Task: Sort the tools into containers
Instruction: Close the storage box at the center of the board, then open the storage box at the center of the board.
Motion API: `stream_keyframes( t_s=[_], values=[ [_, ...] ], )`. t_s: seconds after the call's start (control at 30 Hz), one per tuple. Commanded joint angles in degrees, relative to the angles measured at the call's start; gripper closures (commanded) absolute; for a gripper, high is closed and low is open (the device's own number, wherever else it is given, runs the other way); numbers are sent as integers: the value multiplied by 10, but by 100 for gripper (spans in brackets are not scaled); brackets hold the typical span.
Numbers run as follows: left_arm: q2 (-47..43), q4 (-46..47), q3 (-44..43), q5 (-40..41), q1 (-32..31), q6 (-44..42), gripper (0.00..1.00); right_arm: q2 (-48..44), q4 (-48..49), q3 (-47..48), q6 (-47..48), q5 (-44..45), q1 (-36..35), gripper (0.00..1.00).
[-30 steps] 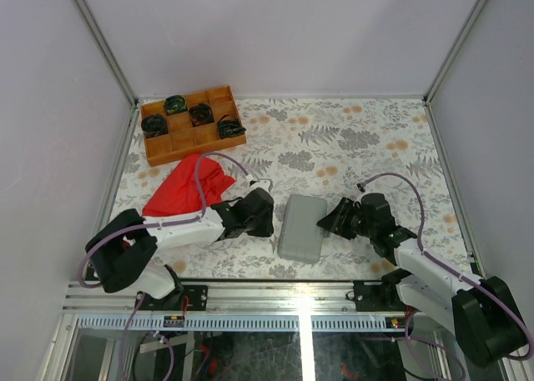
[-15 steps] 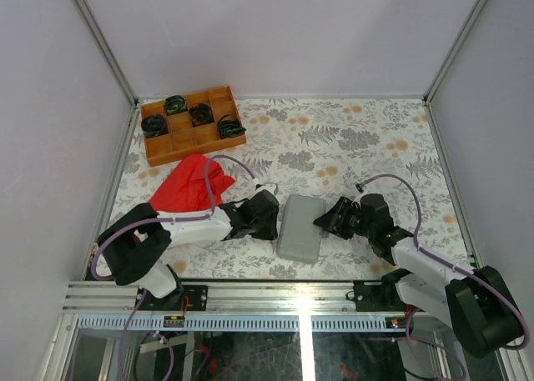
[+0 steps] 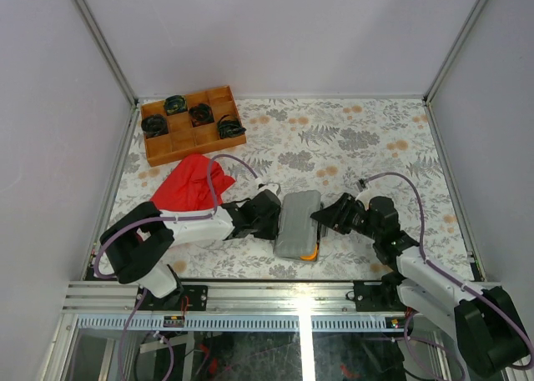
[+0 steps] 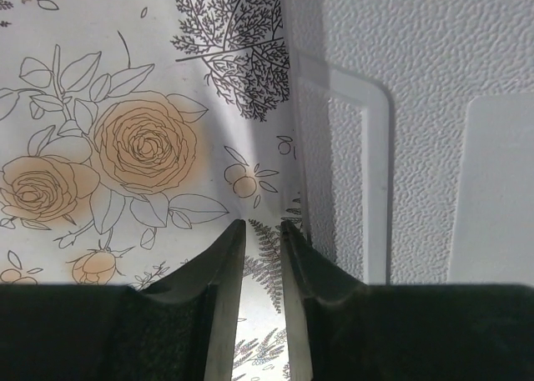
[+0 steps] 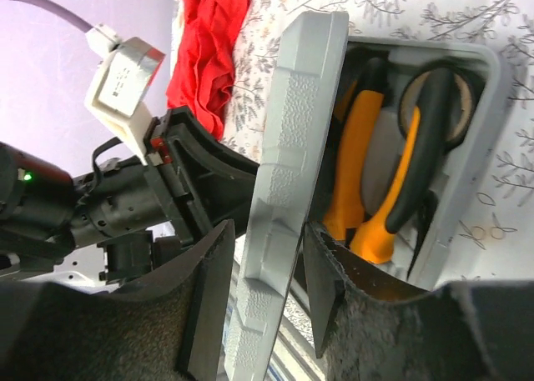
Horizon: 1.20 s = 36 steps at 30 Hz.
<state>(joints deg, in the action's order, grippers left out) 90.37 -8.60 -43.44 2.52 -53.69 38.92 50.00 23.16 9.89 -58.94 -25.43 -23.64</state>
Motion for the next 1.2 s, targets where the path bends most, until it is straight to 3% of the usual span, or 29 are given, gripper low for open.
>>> stream_keyframes(
  t_s=[0.0,0.4,0.73,0.8,0.97,1.17],
  values=[
    [14,26,-14,-10,-8,-2,77,6,79,9,-20,-53,-3,55],
    [2,29,3,-5,-6,1,77,57,138,30,-40,-78,-7,66],
    [6,30,-4,-9,-6,-2,76,87,77,82,0,-46,-53,58],
    [6,30,-5,-9,-6,-2,76,95,75,90,4,-36,-64,64],
    [-2,23,-2,-3,-4,-1,76,113,43,130,26,-10,-86,89],
    [-60,11,47,10,32,19,71,125,-77,203,76,52,-91,100]
  ],
)
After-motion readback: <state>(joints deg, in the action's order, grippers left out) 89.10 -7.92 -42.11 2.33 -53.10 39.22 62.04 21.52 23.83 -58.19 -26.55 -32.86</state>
